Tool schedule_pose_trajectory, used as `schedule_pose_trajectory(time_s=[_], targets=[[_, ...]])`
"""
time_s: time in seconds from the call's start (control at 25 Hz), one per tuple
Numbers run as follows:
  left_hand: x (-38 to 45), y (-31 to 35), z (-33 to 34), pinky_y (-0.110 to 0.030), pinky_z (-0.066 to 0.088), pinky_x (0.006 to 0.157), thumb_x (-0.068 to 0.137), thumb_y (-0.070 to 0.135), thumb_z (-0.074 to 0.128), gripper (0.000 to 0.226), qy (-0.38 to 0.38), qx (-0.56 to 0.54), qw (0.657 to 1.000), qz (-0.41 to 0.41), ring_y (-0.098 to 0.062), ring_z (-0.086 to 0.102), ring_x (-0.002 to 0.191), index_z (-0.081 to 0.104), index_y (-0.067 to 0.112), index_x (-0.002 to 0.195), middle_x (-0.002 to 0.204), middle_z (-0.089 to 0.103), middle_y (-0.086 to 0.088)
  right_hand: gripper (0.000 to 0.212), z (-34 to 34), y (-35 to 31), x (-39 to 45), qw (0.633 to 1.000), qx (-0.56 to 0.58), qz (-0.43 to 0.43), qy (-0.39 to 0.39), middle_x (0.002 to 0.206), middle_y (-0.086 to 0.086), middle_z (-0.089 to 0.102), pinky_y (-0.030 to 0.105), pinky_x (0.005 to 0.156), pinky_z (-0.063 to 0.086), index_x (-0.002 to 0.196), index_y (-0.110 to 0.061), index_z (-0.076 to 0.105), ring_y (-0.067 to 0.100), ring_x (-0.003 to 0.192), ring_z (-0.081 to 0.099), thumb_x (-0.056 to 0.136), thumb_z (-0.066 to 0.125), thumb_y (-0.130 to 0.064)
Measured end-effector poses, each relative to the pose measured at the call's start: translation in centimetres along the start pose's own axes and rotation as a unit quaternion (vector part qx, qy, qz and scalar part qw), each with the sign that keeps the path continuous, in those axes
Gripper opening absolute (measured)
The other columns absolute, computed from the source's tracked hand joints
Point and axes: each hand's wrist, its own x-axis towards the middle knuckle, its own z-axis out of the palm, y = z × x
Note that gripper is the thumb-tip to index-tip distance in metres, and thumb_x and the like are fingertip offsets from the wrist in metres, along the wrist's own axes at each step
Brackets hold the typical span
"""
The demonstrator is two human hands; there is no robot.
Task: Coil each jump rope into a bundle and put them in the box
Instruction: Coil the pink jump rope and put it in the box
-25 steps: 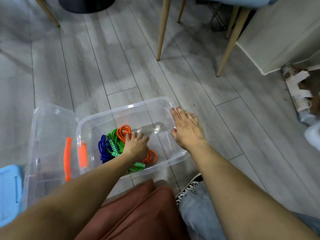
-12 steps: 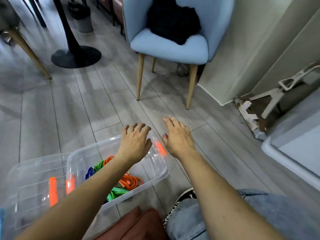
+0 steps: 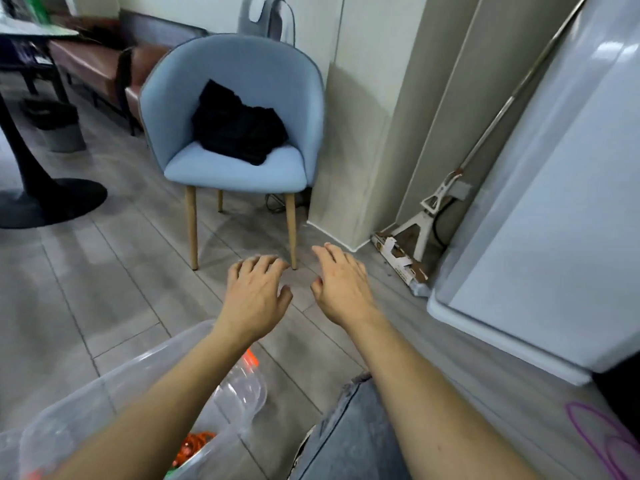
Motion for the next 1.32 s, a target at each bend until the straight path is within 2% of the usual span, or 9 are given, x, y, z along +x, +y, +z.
schedule_pose_trajectory(time_s=[0.2, 0.32, 0.4, 0.56, 0.72, 0.84, 1.0, 1.2, 1.32], targets=[[3.7, 7.8, -1.7, -0.047, 0.038, 0.100, 0.090, 0.037, 0.055, 0.040, 0.010, -0.034, 0.997, 0.064, -0.027, 0.046, 0.128, 0.054, 0.025, 0.129, 0.137, 0.052, 0.001, 0.049, -5.4, 6.1, -2.1, 0.997, -0.032, 0.053, 0.048, 0.144, 0.000, 0.045, 0.041, 0.108, 0.034, 0.139, -0.023, 0.044, 0.025, 0.131, 0.044, 0.092, 0.054, -0.027], [5.4, 13.6, -1.8, -0.046, 0.044, 0.091, 0.090, 0.037, 0.054, 0.041, 0.004, -0.055, 0.992, 0.112, -0.030, 0.048, 0.119, 0.051, 0.026, 0.130, 0.133, 0.050, -0.002, 0.037, -8.5, 10.7, -4.6, 0.991, -0.056, 0.092, 0.081, 0.130, 0.000, 0.052, 0.041, 0.099, 0.039, 0.127, -0.022, 0.050, 0.026, 0.119, 0.050, 0.090, 0.056, -0.027], [6.3, 17.7, -1.5, -0.044, 0.044, 0.088, 0.089, 0.038, 0.053, 0.039, 0.005, -0.060, 0.987, 0.148, -0.030, 0.051, 0.111, 0.053, 0.026, 0.126, 0.127, 0.052, -0.001, 0.037, -10.6, 14.0, -6.6, 0.986, -0.070, 0.113, 0.097, 0.126, -0.001, 0.054, 0.042, 0.095, 0.041, 0.125, -0.023, 0.051, 0.027, 0.114, 0.053, 0.089, 0.057, -0.028], [7.1, 26.1, -0.3, -0.042, 0.041, 0.087, 0.088, 0.036, 0.055, 0.032, 0.015, -0.080, 0.971, 0.224, -0.028, 0.055, 0.103, 0.058, 0.025, 0.118, 0.119, 0.056, 0.001, 0.044, -14.5, 20.9, -11.5, 0.976, -0.100, 0.159, 0.111, 0.136, -0.001, 0.051, 0.040, 0.102, 0.038, 0.135, -0.024, 0.049, 0.026, 0.121, 0.050, 0.092, 0.056, -0.032], [6.6, 34.3, 1.6, -0.043, 0.038, 0.096, 0.088, 0.032, 0.059, 0.033, 0.009, -0.116, 0.947, 0.300, -0.027, 0.056, 0.113, 0.061, 0.022, 0.119, 0.124, 0.058, 0.000, 0.048, -16.6, 27.5, -17.2, 0.961, -0.111, 0.221, 0.123, 0.146, 0.000, 0.046, 0.038, 0.106, 0.035, 0.141, -0.024, 0.047, 0.025, 0.127, 0.048, 0.094, 0.055, -0.031], [5.2, 40.0, 3.7, -0.044, 0.037, 0.099, 0.089, 0.036, 0.057, 0.035, -0.020, -0.127, 0.934, 0.334, -0.027, 0.054, 0.118, 0.059, 0.024, 0.122, 0.128, 0.056, 0.001, 0.051, -16.9, 32.0, -22.0, 0.952, -0.123, 0.260, 0.106, 0.150, 0.002, 0.043, 0.039, 0.108, 0.035, 0.143, -0.022, 0.046, 0.027, 0.130, 0.047, 0.094, 0.056, -0.032], [2.1, 46.7, 7.9, -0.044, 0.037, 0.097, 0.087, 0.035, 0.057, 0.035, -0.069, -0.132, 0.915, 0.374, -0.029, 0.056, 0.114, 0.061, 0.024, 0.120, 0.125, 0.058, -0.001, 0.053, -15.7, 37.4, -28.4, 0.936, -0.130, 0.314, 0.089, 0.143, 0.002, 0.049, 0.039, 0.104, 0.038, 0.140, -0.020, 0.050, 0.027, 0.125, 0.051, 0.089, 0.059, -0.031], [-2.5, 52.6, 13.2, -0.043, 0.035, 0.098, 0.090, 0.034, 0.055, 0.036, -0.151, -0.159, 0.895, 0.388, -0.029, 0.053, 0.113, 0.059, 0.023, 0.124, 0.126, 0.056, 0.000, 0.050, -12.2, 42.5, -36.0, 0.915, -0.103, 0.386, 0.060, 0.134, 0.000, 0.052, 0.041, 0.098, 0.040, 0.135, -0.022, 0.052, 0.026, 0.120, 0.051, 0.087, 0.057, -0.033], [-5.2, 55.5, 16.7, -0.043, 0.033, 0.100, 0.090, 0.033, 0.054, 0.036, -0.188, -0.166, 0.878, 0.408, -0.028, 0.051, 0.116, 0.058, 0.025, 0.125, 0.128, 0.055, 0.001, 0.049, -8.9, 44.7, -40.2, 0.899, -0.070, 0.430, 0.041, 0.135, 0.000, 0.053, 0.042, 0.100, 0.039, 0.136, -0.022, 0.051, 0.027, 0.121, 0.050, 0.088, 0.056, -0.034]])
